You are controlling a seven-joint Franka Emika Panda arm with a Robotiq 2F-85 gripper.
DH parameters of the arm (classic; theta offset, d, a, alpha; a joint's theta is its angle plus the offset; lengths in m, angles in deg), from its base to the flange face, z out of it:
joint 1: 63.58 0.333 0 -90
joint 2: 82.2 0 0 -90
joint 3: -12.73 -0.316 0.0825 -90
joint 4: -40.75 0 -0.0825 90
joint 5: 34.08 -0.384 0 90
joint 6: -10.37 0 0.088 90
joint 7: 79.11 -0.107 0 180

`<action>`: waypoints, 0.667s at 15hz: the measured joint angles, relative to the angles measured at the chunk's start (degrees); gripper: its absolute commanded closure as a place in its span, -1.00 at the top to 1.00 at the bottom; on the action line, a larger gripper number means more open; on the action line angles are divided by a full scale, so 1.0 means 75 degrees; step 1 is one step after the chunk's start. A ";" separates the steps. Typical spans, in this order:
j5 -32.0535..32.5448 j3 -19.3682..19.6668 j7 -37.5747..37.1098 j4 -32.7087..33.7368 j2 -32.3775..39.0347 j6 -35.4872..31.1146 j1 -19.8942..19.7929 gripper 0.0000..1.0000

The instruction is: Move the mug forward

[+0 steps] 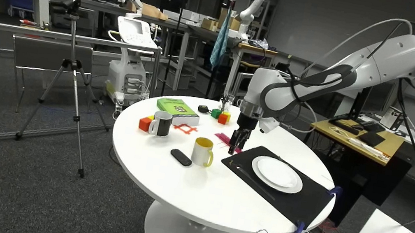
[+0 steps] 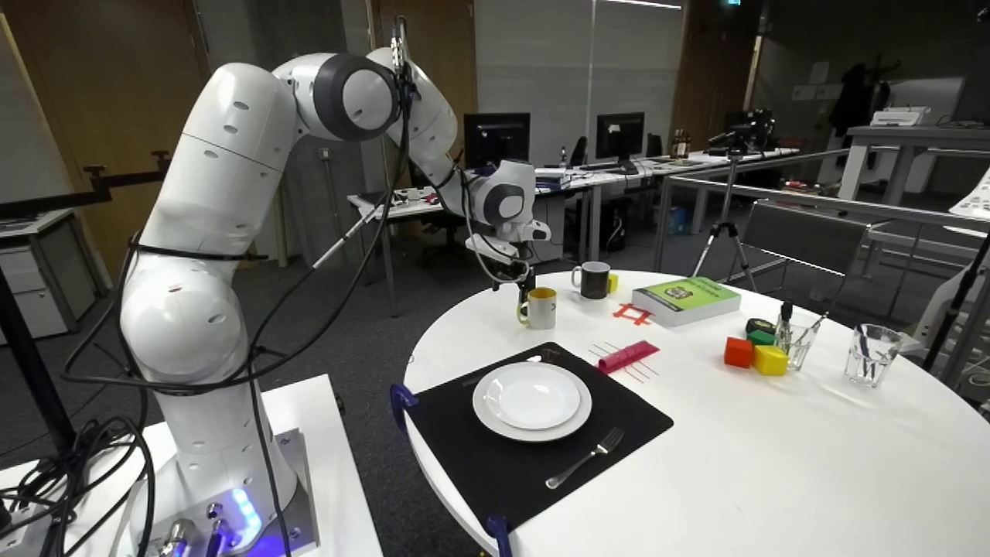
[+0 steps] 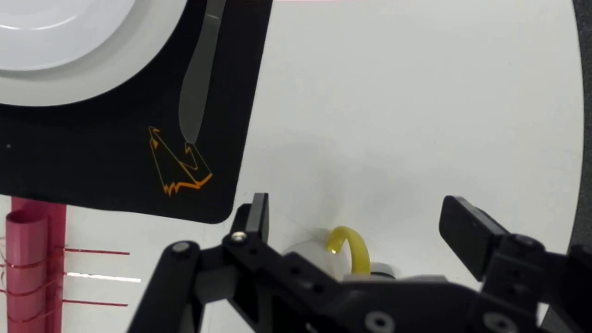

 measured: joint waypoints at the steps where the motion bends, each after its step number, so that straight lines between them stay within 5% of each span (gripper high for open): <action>1: 0.0005 0.0020 -0.0145 0.0134 0.0111 -0.0074 0.0047 1.00; 10: 0.0072 0.0397 -0.1098 0.1194 0.1045 -0.0319 0.0530 1.00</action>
